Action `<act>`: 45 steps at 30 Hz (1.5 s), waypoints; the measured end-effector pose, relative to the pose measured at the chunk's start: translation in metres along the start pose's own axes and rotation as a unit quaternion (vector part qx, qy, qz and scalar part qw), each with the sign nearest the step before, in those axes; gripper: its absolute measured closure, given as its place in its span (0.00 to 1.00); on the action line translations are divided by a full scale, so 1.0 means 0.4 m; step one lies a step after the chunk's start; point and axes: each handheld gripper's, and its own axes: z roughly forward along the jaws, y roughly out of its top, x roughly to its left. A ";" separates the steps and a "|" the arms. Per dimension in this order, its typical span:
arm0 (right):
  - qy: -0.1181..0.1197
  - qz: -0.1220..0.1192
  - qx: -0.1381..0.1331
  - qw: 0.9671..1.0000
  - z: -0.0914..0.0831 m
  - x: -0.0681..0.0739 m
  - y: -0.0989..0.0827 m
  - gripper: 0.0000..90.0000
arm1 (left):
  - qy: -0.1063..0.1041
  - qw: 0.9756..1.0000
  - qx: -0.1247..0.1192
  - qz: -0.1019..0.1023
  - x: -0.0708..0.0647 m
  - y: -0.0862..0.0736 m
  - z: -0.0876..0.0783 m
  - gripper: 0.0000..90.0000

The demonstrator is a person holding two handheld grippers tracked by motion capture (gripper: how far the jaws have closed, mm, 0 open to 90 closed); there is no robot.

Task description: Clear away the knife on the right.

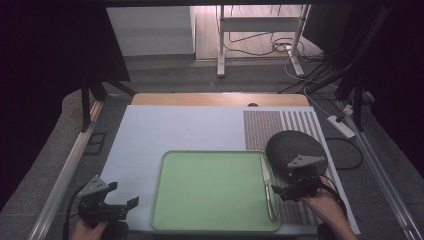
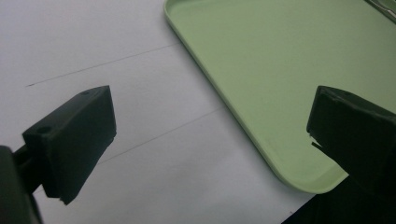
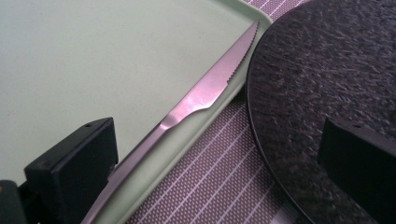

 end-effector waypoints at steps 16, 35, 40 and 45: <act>-0.016 0.033 -0.014 0.999 -0.049 -0.016 -0.058 0.00 | 0.001 1.000 -0.001 -0.002 0.000 -0.001 -0.001 0.02; -0.033 0.055 -0.039 0.997 -0.096 -0.022 -0.087 0.00 | 0.001 1.000 0.000 -0.003 0.001 -0.001 0.000 0.02; -0.038 0.062 -0.042 0.996 -0.109 -0.024 -0.095 0.00 | 0.001 1.000 0.000 -0.004 0.001 0.000 0.000 0.02; -0.044 0.070 -0.047 0.995 -0.123 -0.026 -0.104 0.00 | 0.001 1.000 0.000 -0.005 0.002 -0.001 0.000 0.02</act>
